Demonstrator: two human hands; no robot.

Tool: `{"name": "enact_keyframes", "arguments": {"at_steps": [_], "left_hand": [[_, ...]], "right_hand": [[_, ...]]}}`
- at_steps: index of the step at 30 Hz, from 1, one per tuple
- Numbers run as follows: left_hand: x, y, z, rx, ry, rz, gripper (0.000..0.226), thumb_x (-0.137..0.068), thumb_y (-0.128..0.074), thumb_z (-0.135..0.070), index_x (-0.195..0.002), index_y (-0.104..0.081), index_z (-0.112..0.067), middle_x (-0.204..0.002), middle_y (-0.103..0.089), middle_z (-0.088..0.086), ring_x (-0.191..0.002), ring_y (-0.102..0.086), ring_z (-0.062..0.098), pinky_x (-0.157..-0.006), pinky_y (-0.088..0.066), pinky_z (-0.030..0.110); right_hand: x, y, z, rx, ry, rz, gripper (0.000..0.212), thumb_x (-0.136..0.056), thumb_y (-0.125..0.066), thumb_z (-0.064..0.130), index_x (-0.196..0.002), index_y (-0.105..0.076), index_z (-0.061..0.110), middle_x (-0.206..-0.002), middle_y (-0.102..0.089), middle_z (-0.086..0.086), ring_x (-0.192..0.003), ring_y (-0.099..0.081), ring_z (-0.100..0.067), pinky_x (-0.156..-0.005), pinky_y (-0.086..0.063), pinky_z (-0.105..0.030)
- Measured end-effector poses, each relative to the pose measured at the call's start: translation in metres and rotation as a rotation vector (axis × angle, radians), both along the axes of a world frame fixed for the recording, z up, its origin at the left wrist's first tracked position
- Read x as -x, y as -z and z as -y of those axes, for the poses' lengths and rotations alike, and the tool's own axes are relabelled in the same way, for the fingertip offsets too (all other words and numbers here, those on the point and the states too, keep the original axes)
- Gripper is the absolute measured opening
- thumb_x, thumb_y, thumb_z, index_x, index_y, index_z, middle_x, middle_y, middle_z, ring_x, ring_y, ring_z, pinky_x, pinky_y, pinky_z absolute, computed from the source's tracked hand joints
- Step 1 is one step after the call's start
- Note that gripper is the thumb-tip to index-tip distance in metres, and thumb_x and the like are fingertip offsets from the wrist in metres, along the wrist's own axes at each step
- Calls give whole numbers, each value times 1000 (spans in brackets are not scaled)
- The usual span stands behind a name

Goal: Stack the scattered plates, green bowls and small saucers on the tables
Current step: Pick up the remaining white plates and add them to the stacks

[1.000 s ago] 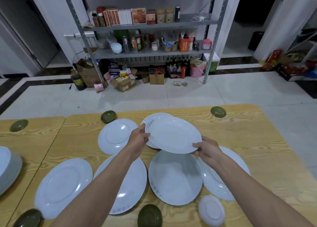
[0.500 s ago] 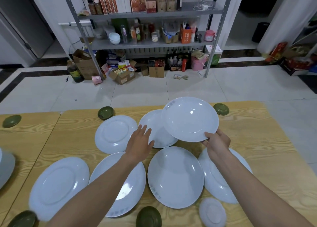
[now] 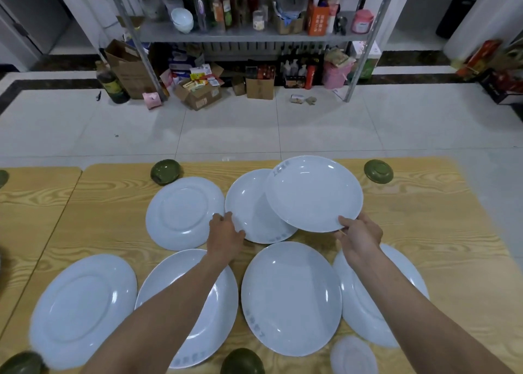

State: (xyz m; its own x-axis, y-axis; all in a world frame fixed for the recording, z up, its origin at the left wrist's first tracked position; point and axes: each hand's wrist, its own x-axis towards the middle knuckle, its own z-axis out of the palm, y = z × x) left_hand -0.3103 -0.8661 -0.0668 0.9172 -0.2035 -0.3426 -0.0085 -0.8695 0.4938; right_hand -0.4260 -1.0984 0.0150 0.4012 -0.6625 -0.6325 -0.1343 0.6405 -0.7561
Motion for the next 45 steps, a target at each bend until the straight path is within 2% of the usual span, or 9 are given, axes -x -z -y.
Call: {"name": "enact_keyframes", "arguments": {"at_steps": [5, 9, 14, 18, 25, 31, 38, 42, 45], "left_hand": [[-7, 7, 9, 280, -244, -202, 70, -87, -66, -6, -147, -30, -13, -138, -47, 13, -128, -44, 31, -101, -37, 35], [-6, 8, 18, 436, -381, -233, 76, -85, -61, 4, -149, -27, -19, -141, -44, 8, -129, -41, 27, -102, -37, 33], [-4, 13, 18, 657, -494, -288, 86, -80, -61, 9, -148, -29, -33, -141, -44, 0, -128, -44, 25, -106, -44, 50], [2, 12, 16, 736, -590, -261, 83, -81, -60, 13, -145, -34, -34, -138, -47, 3, -123, -47, 24, -103, -47, 44], [16, -14, 12, 879, -733, -256, 90, -84, -61, 13, -148, -27, -40, -116, -56, 8, -108, -58, 26, -60, -52, 23], [45, -48, -12, 993, -813, -215, 96, -81, -64, 15, -153, -26, -36, -100, -60, 8, -99, -65, 33, -90, -55, 50], [89, -87, -51, 1192, -880, -126, 93, -84, -62, 16, -154, -23, -32, -89, -50, 8, -92, -65, 26, -79, -60, 44], [119, -106, -74, 1264, -905, -71, 91, -86, -59, 16, -154, -21, -31, -114, -60, 17, -101, -68, 28, -76, -61, 40], [141, -119, -91, 1305, -924, -3, 87, -87, -58, 16, -153, -26, -31, -112, -61, 18, -94, -68, 26, -70, -62, 36]], "right_hand": [[-10, 3, -1, -38, -2, -9, 31, -86, -58, -16, -110, -65, 3, -106, -69, -9, -94, -67, -25, -69, -57, -33], [-16, 7, -2, -53, -1, 0, 39, -86, -57, -18, -122, -61, -3, -112, -68, -11, -101, -66, -29, -77, -58, -40], [-18, 8, -5, -66, -8, -1, 43, -86, -56, -18, -126, -60, -2, -118, -67, -14, -107, -66, -32, -79, -58, -41], [-16, 3, -8, -82, -14, 11, 44, -86, -56, -18, -127, -60, -2, -118, -68, -13, -106, -66, -31, -78, -57, -40], [-8, -18, -17, -56, -58, 90, 39, -86, -57, -18, -116, -65, 6, -111, -70, -8, -106, -66, -29, -68, -58, -34], [14, -49, -25, -20, -149, 178, 43, -86, -56, -17, -125, -62, 0, -108, -71, -9, -94, -67, -27, -88, -56, -48], [41, -76, -47, 44, -269, 278, 39, -85, -58, -15, -118, -66, 2, -108, -74, -8, -83, -71, -20, -79, -60, -42], [52, -84, -72, 13, -333, 315, 35, -85, -58, -15, -110, -69, 6, -100, -76, -5, -84, -72, -21, -78, -60, -39], [61, -92, -92, 4, -398, 326, 35, -85, -58, -16, -108, -69, 7, -102, -76, -6, -83, -73, -21, -82, -59, -42]]}}
